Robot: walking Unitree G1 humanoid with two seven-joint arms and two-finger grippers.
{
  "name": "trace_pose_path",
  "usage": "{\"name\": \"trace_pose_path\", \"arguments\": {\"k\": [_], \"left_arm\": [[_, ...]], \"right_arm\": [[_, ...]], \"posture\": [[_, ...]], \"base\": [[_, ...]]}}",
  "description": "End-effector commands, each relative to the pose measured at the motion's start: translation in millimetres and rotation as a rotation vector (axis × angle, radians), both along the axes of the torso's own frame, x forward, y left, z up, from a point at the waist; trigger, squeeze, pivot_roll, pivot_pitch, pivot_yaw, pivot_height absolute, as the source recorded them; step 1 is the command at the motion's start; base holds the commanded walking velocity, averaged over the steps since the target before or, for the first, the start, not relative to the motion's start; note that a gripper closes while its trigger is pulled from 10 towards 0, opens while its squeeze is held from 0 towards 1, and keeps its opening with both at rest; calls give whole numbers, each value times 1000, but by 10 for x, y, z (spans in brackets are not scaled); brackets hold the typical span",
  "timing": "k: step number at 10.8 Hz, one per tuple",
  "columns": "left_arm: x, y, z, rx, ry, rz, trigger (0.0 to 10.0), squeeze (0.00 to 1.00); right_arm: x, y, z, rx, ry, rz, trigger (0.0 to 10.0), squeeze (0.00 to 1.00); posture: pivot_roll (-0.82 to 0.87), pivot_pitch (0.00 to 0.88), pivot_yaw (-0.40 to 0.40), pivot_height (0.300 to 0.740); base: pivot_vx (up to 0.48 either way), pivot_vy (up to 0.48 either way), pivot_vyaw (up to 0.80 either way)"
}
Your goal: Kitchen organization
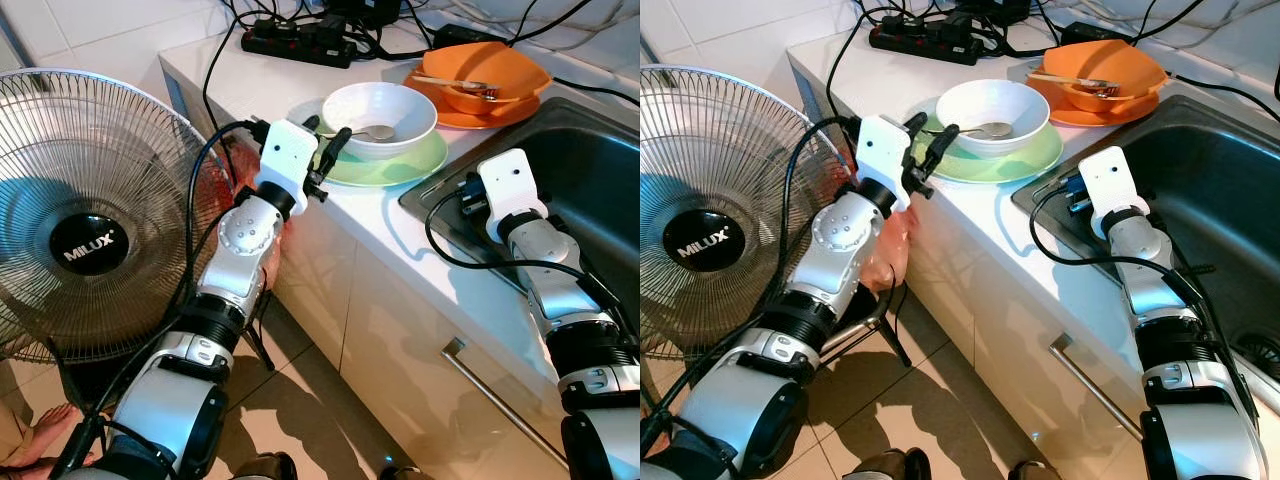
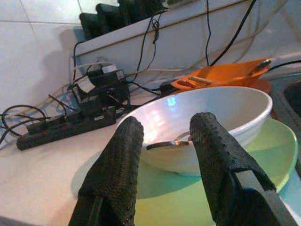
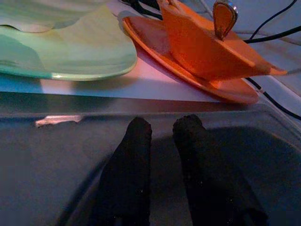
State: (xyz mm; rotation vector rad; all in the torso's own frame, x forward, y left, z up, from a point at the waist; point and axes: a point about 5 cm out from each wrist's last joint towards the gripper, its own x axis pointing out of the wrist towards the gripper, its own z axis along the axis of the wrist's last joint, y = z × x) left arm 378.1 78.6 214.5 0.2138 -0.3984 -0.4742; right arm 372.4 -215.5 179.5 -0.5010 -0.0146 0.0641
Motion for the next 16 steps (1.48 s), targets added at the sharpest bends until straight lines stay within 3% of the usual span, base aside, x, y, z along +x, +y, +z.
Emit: {"name": "trace_pose_path", "arguments": {"k": [1, 3, 10, 16], "left_arm": [[17, 6, 42, -6, -9, 4, 9333, 0], [21, 3, 44, -7, -9, 4, 0, 0], [21, 2, 130, -22, -46, 5, 0, 0], [-63, -120, 502, -47, -192, -52, 0, 0]], "right_arm": [[-15, -4, 13, -4, -8, -2, 10000, 0], [-14, -4, 15, -4, -9, -1, 10000, 0], [-5, 13, 11, -6, -9, 3, 10000, 0], [0, 30, 15, -6, -17, 3, 10000, 0]], "posture": [[-20, 115, 52, 740], [-20, 114, 49, 740], [-17, 108, 47, 740], [-17, 96, 49, 740]], "base": [[0, 0, 0], [0, 0, 0], [0, 0, 0], [0, 0, 0]]}}
